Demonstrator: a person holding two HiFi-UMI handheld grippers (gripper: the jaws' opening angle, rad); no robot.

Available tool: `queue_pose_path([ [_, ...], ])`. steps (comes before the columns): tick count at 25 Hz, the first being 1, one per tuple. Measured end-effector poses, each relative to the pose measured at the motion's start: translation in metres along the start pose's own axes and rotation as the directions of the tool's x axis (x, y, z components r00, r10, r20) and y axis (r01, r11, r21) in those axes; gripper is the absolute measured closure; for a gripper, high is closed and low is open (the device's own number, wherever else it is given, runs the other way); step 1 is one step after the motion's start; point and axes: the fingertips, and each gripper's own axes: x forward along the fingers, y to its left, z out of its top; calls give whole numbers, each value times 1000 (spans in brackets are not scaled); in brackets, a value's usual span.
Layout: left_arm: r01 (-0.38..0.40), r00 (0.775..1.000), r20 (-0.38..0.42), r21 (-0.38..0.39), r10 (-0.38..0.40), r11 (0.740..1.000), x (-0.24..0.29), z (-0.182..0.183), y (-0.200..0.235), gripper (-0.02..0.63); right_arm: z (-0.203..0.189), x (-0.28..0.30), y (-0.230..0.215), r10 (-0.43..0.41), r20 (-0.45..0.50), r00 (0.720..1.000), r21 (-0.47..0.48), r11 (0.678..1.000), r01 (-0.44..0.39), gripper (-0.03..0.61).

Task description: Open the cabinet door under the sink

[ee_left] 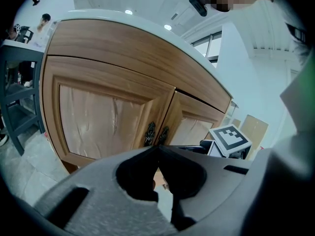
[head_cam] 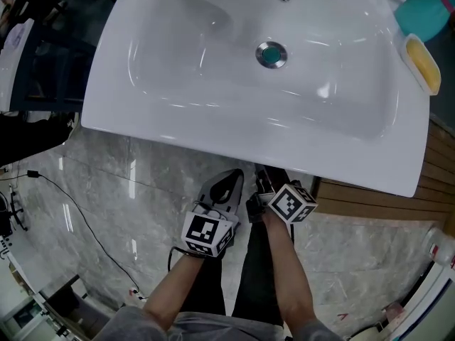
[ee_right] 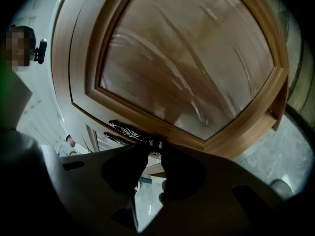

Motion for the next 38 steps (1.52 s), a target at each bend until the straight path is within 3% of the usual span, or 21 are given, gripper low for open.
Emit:
queue_pose_path([
  [4, 10, 1000, -7, 3, -10, 1000, 0, -1, -1, 606, 1, -1, -1, -29, 52, 998, 3, 1000, 29, 497],
  [11, 25, 999, -24, 4, -25, 1000, -8, -3, 2, 606, 1, -3, 1, -11, 83, 997, -21, 1000, 13, 499],
  [27, 173, 983, -73, 60, -169, 983, -40, -4, -1, 606, -32, -44, 0, -62, 141, 988, 52, 997, 55, 499],
  [38, 141, 988, -74, 49, -137, 989, -39, -20, 0, 606, -33, -49, 1, -28, 144, 989, 55, 998, 20, 499],
])
